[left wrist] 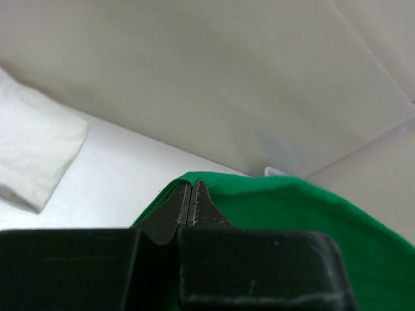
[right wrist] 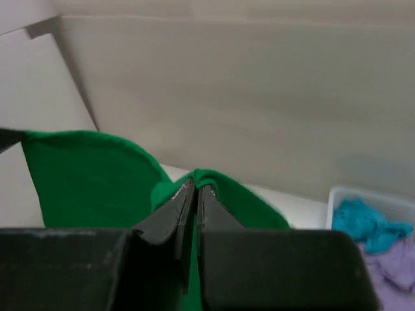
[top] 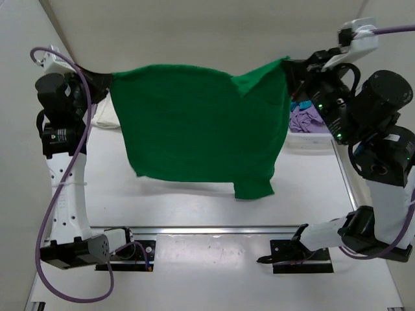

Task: Fold and stack the t-shirts
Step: Flatten out the tshirt

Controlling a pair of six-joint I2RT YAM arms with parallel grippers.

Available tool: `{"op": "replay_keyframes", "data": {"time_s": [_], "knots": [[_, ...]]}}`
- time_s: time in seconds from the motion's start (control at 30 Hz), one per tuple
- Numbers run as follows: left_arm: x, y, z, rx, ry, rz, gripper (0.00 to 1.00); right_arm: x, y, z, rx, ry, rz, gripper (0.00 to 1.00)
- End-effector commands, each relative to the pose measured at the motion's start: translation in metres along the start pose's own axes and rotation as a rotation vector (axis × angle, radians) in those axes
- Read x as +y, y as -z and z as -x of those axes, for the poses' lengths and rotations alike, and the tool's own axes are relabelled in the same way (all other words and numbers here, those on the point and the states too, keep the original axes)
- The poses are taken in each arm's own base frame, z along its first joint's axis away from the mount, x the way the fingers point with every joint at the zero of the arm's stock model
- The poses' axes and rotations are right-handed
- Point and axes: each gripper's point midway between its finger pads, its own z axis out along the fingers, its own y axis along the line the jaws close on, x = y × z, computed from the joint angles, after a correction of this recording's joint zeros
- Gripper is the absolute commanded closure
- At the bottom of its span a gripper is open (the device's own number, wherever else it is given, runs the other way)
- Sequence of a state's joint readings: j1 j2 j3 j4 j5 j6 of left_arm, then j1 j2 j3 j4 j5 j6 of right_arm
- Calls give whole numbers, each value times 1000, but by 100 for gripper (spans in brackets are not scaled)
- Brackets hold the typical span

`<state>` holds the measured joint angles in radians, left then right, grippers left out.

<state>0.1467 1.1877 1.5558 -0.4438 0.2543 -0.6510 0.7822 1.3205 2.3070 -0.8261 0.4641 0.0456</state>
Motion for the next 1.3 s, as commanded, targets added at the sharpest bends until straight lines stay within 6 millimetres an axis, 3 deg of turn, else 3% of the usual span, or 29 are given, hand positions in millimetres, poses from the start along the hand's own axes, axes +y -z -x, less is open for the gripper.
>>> {"op": "replay_keyframes", "data": {"time_s": [0.0, 0.07, 0.1, 0.13, 0.17, 0.23, 0.33, 0.37, 0.4, 0.43, 0.47, 0.5, 0.53, 0.6, 0.7, 0.77, 0.83, 0.87, 0.93, 1.0, 1.07, 1.1, 1.17, 1.2, 1.23, 1.27], "knots": [[-30, 16, 37, -68, -32, -37, 100, 4, -9, 29, -101, 157, -134, 100], [-16, -9, 26, -17, -14, -11, 100, -5, -47, 15, -85, 154, -79, 100], [-11, -19, 18, 12, 6, -15, 100, -53, -68, -5, -17, 97, -174, 100], [-2, -28, 4, 47, 20, -17, 100, -48, -82, -25, 48, 28, -61, 100], [9, -37, -13, 84, 32, 3, 100, -73, -99, -45, 101, 29, -97, 100], [34, -56, -37, 94, 15, 81, 100, -89, -134, -98, 215, 58, -112, 100], [62, -86, -70, 165, 31, 143, 100, -118, -176, -128, 257, 9, -89, 100], [66, -94, -76, 175, 21, 151, 100, -132, -197, -157, 318, -11, -106, 100], [70, -108, -84, 197, 23, 161, 100, -132, -203, -131, 248, -19, -95, 100], [62, -121, -88, 206, 13, 147, 100, -142, -214, -142, 256, -30, -106, 100], [61, -130, -96, 231, 29, 145, 100, -143, -222, -134, 218, -30, -97, 100], [46, -135, -78, 201, 26, 109, 100, -143, -222, -128, 206, -27, -106, 100], [44, -143, -83, 222, 26, 114, 100, -137, -223, -114, 162, -19, -92, 100], [7, -146, -34, 131, -7, 52, 100, -126, -219, -79, 57, -1, -79, 100], [-25, -141, 11, 62, 4, -16, 100, -108, -191, -19, -95, 58, -71, 100], [-32, -130, 36, 13, 12, -44, 100, -98, -168, 9, -163, 75, -61, 100], [-35, -120, 49, -28, 7, -53, 100, -95, -160, 15, -171, 92, -68, 100], [-27, -120, 49, -28, 6, -31, 100, -91, -157, 15, -164, 107, -67, 100], [-23, -117, 38, -3, -12, -23, 100, -98, -158, 0, -108, 98, -82, 100], [-10, -117, 17, 19, -32, 5, 100, -109, -161, -42, 44, 71, -111, 100], [24, -104, -31, 76, -20, 47, 100, -109, -170, -94, 204, 47, -115, 100], [18, -92, -24, 29, -16, 12, 100, -113, -167, -119, 287, 45, -151, 99], [73, -85, -97, 156, 25, 107, 100, -111, -162, -155, 392, 64, -210, 100], [76, -83, -103, 148, 19, 99, 100, -104, -154, -153, 384, 65, -208, 100], [96, -73, -133, 196, 35, 137, 100, -105, -160, -188, 435, 73, -227, 100], [113, -62, -156, 226, 46, 161, 100, -106, -140, -223, 501, 86, -225, 100]]}}
